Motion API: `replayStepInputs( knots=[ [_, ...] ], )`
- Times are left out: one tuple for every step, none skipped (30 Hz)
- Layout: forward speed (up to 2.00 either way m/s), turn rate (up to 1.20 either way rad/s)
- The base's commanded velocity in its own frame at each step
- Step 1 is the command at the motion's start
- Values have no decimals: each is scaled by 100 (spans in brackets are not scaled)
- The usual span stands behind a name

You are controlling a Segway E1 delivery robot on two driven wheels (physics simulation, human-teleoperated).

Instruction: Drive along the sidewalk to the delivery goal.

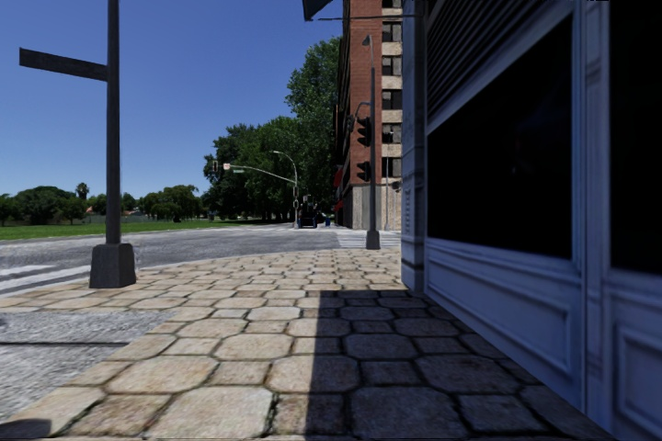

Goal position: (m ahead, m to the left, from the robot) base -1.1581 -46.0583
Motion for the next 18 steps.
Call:
replayStepInputs(
  knots=[
    [200, 0],
    [200, 0],
    [200, 0],
    [200, 0],
    [200, 0],
    [200, 0],
    [200, 0],
    [200, 0],
    [200, 0],
    [200, 0],
    [200, 0],
    [200, 0],
    [200, 0],
    [200, 0],
    [200, 0],
    [200, 0],
    [200, 0],
    [200, 0]
  ],
)
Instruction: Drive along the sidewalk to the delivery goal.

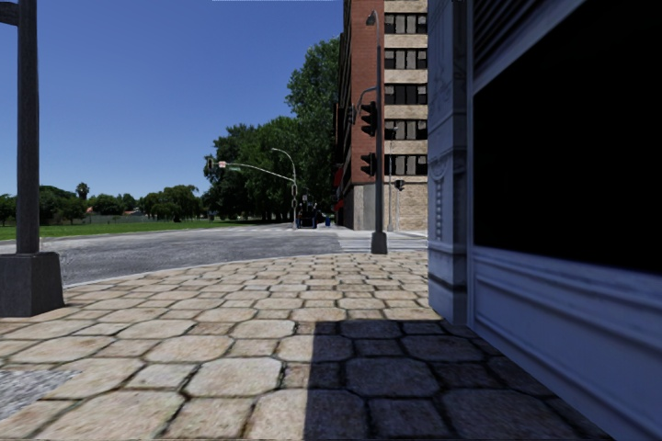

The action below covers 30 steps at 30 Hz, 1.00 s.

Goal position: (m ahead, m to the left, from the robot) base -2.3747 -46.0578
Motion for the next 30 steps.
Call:
replayStepInputs(
  knots=[
    [200, 0],
    [200, 0],
    [200, 0],
    [200, 0],
    [200, 0],
    [200, 0],
    [200, 0],
    [200, 0],
    [200, 0],
    [200, 0],
    [200, 0],
    [200, 0],
    [200, 0],
    [200, 0],
    [200, 0],
    [200, 0],
    [200, 0],
    [200, 0],
    [200, 0],
    [200, 0],
    [200, 0],
    [200, 0],
    [200, 0],
    [200, 0],
    [200, 0],
    [200, 0],
    [200, 0],
    [200, 0],
    [200, 0],
    [200, 0]
  ],
)
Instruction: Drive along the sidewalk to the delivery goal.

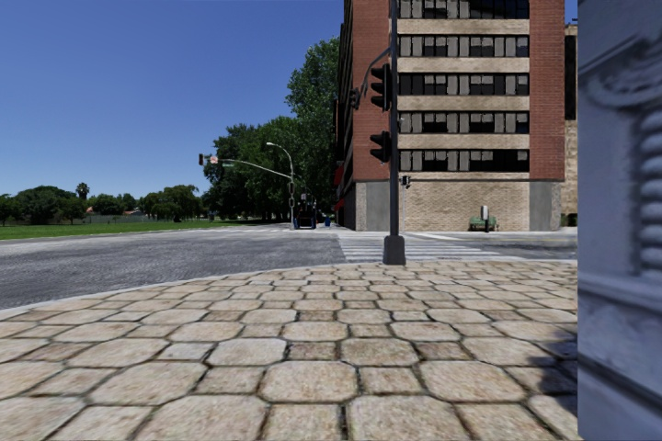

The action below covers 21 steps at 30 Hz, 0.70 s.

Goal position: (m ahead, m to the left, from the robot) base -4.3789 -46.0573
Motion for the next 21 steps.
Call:
replayStepInputs(
  knots=[
    [200, 0],
    [200, 0],
    [200, -14],
    [200, -24],
    [200, -24],
    [200, -33],
    [200, -37],
    [200, -43],
    [196, -49],
    [196, -49],
    [186, -54],
    [171, -57],
    [164, -59],
    [162, -66],
    [162, -66],
    [161, -70],
    [161, -71],
    [161, -71],
    [161, -71],
    [161, -71],
    [161, -71]
  ],
)
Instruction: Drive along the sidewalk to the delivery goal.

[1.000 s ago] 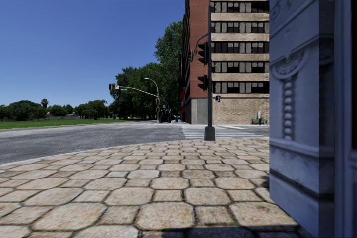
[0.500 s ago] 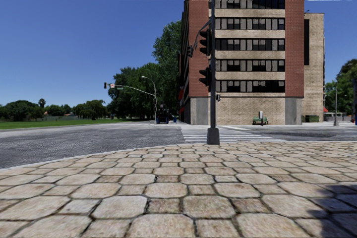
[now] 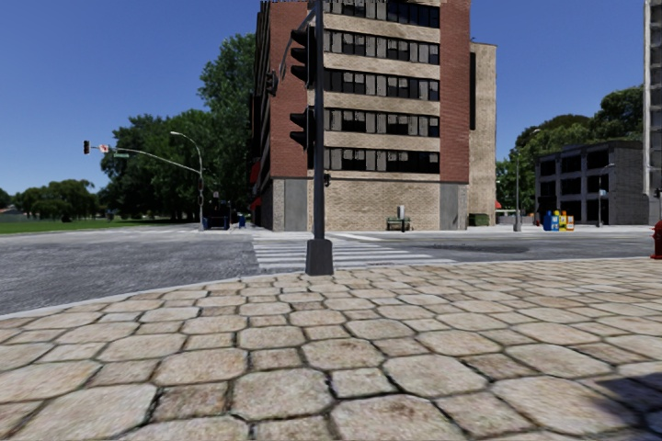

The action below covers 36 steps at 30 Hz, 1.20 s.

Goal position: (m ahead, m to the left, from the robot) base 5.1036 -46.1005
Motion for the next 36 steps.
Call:
replayStepInputs(
  knots=[
    [161, -71],
    [161, -71],
    [162, -71],
    [162, -71],
    [164, -71],
    [166, -71],
    [169, -71],
    [169, -71],
    [169, -71],
    [170, -71],
    [170, -71],
    [170, -71],
    [170, -71],
    [170, -71],
    [170, -71],
    [170, -71],
    [170, -71],
    [170, -71],
    [170, -71],
    [170, -71],
    [170, -71],
    [170, -71],
    [170, -71],
    [170, -71],
    [170, -71],
    [170, -71],
    [170, -71],
    [170, -71],
    [170, -71],
    [170, -71],
    [170, -71],
    [170, -71],
    [170, -71],
    [170, -71],
    [170, -71],
    [170, -71]
  ],
)
